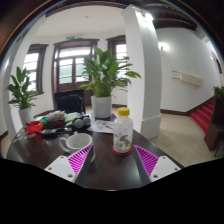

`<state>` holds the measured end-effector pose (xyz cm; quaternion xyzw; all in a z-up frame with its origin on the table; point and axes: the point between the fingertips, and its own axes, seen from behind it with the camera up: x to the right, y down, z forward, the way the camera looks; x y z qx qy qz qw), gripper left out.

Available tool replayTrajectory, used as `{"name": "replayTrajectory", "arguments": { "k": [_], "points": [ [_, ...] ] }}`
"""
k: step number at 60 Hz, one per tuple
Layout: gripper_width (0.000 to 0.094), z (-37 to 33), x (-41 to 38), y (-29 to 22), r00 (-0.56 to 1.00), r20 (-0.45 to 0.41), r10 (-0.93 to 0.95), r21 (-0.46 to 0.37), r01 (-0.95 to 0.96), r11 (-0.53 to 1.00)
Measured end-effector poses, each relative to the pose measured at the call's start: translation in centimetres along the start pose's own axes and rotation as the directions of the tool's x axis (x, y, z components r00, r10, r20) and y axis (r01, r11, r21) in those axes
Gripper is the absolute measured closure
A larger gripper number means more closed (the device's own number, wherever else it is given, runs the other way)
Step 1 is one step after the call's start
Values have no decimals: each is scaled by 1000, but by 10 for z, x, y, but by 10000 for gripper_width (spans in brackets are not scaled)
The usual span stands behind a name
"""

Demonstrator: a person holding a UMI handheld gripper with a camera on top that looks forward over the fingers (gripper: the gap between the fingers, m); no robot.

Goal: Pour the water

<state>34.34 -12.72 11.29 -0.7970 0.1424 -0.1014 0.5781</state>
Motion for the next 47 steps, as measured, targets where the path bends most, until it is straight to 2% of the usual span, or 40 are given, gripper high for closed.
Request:
{"name": "replayTrajectory", "arguments": {
  "k": [21, 32, 47],
  "points": [
    [133, -103, -97, -33, 977, 211, -29, 35, 22, 999],
    [138, -124, -120, -31, 969, 241, -57, 40, 49, 998],
    [138, -128, -127, -26, 974, 216, -68, 23, 65, 998]
  ]
}}
